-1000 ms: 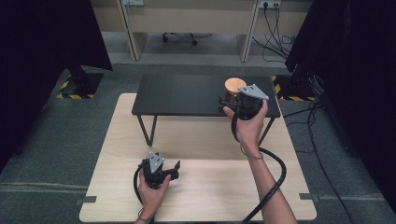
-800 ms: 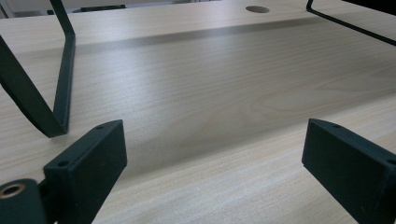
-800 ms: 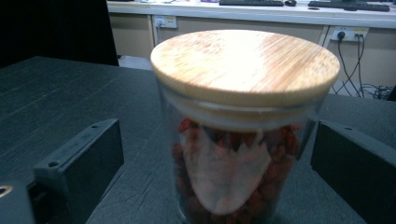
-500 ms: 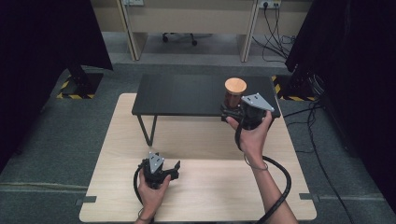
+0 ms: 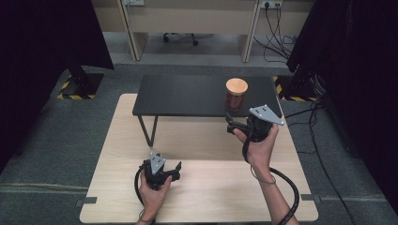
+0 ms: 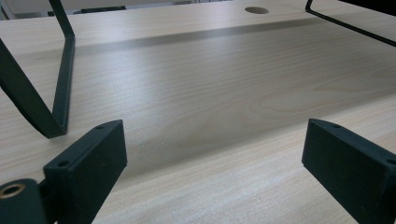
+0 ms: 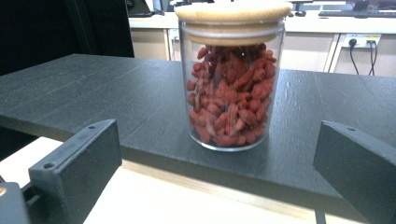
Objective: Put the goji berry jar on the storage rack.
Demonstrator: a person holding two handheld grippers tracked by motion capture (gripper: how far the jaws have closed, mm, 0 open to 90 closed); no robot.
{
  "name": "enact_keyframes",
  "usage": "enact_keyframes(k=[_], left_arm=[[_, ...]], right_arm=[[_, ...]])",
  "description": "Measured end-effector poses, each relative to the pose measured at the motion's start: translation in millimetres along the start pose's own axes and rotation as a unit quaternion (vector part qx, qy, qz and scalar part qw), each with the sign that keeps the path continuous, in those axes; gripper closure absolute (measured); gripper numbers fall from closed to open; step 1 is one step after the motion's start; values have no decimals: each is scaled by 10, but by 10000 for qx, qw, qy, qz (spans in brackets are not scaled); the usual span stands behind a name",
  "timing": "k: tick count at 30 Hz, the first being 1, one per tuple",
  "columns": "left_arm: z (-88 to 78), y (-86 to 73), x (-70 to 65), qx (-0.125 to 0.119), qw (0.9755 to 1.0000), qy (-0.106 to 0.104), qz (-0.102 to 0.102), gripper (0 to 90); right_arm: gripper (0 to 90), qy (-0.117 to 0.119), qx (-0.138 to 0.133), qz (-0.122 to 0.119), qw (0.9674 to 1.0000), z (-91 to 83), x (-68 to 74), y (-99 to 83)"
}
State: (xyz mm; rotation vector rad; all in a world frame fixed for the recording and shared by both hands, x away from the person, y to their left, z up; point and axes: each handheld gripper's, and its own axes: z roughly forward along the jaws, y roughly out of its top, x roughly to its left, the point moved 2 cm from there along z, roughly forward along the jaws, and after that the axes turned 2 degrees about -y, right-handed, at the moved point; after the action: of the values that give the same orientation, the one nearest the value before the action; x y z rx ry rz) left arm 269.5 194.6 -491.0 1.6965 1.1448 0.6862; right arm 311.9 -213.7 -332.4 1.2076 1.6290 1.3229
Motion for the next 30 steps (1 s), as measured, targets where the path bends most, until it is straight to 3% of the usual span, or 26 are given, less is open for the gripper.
enact_keyframes(k=[9, 19, 24, 30], left_arm=[[0, 0, -4, 0, 10000, 5, 15, 59], [-4, -3, -1, -9, 10000, 1, 14, 59], [-4, -3, -4, -6, 10000, -1, 11, 59], [-3, -5, -6, -12, 10000, 3, 5, 59]], right_arm=[[10, 185, -10, 57, 9998, -174, -32, -310], [10, 152, -55, -23, 9999, -304, -37, -491], [11, 81, 118, -5, 9999, -325, -95, -697], [13, 38, 525, 45, 9986, -306, -146, -1043]])
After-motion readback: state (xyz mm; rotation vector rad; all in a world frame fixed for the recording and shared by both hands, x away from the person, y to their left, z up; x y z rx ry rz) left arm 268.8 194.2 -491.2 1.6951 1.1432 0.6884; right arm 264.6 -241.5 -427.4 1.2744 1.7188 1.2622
